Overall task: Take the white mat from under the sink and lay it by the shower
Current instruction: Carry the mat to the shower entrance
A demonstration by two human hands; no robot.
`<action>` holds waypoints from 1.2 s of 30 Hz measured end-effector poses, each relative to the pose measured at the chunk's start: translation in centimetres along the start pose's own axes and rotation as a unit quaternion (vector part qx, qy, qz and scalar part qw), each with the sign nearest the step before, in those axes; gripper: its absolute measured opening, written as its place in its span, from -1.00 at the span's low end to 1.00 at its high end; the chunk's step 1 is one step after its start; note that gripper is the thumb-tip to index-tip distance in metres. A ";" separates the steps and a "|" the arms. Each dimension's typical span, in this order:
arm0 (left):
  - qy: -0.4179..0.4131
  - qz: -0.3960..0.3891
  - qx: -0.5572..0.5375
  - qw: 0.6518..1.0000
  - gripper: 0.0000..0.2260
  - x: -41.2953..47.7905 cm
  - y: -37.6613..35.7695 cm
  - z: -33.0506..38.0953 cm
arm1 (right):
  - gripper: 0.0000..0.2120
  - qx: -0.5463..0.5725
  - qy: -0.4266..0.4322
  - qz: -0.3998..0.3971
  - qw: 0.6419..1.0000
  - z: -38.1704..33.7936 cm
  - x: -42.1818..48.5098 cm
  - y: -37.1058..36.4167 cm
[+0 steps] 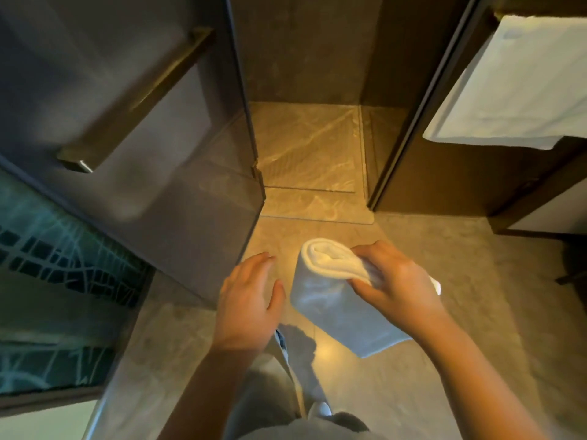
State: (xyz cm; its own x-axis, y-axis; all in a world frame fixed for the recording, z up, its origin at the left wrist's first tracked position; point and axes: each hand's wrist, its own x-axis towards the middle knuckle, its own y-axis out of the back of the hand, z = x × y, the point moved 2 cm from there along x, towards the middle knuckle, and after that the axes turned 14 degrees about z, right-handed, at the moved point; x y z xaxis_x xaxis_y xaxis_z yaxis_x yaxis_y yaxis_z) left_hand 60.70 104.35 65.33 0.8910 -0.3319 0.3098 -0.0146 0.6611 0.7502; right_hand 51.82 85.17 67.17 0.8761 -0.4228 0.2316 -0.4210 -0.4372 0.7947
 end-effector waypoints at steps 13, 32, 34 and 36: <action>-0.099 0.012 -0.043 0.994 -0.70 23.5 -6.4 -6.3 | -0.65 -0.012 -0.055 0.016 0.998 1.4 20.0 -7.8; -0.059 -0.086 -0.075 0.992 -0.58 26.6 -36.2 -13.1 | -0.63 -0.019 -0.016 -0.043 0.999 25.0 27.8 -25.4; -0.074 -0.120 -0.063 0.988 -0.54 25.8 -40.9 -15.3 | -0.63 -0.024 -0.016 -0.033 0.999 28.3 27.7 -28.8; -0.088 -0.139 -0.058 0.985 -0.50 25.2 -45.5 -17.4 | -0.64 -0.021 -0.010 -0.020 1.000 31.6 27.5 -32.2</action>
State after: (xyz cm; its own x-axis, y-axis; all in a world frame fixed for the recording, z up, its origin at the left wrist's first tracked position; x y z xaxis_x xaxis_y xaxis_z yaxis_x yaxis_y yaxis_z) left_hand 91.75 77.63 28.90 0.7599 -0.6166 0.2058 0.2809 0.5970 0.7514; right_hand 82.10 62.55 30.27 0.8870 -0.4214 0.1886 -0.3754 -0.4204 0.8261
